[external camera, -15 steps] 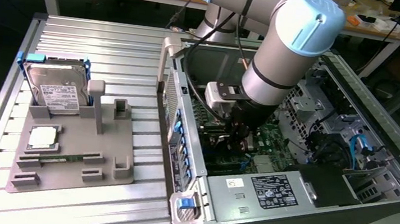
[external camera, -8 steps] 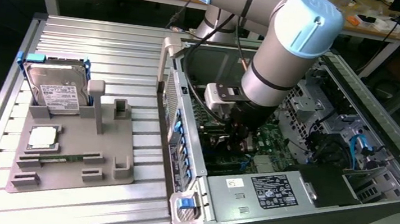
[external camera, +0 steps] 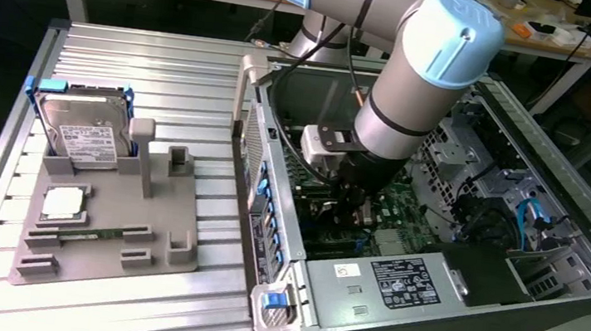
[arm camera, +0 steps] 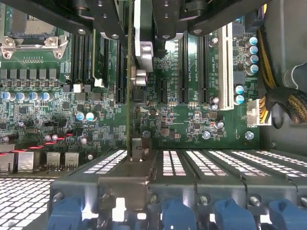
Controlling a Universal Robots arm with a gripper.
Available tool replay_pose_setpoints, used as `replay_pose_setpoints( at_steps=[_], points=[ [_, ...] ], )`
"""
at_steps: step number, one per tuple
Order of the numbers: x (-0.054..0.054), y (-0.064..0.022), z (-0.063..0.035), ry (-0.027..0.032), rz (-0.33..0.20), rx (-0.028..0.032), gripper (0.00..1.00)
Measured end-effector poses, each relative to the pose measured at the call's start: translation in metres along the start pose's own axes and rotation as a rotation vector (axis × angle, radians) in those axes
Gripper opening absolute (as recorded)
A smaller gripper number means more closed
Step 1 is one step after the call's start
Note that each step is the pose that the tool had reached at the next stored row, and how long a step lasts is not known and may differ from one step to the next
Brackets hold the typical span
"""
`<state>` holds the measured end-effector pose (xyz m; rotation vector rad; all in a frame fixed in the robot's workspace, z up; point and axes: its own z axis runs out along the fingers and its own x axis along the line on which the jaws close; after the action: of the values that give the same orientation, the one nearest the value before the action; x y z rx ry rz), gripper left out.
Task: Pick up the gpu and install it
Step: 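Insert the gpu into the slot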
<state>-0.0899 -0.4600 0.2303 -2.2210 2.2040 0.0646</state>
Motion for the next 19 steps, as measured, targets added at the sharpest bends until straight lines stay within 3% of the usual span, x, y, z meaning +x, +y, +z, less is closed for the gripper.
replay_pose_setpoints(
  at_steps=[11, 19],
  points=[
    [0.0001, 0.0002, 0.0004, 0.0003, 0.0, 0.0011, 0.28],
    [0.0001, 0.0009, 0.0037, 0.0007, 0.0, 0.0096, 0.28]
  ],
)
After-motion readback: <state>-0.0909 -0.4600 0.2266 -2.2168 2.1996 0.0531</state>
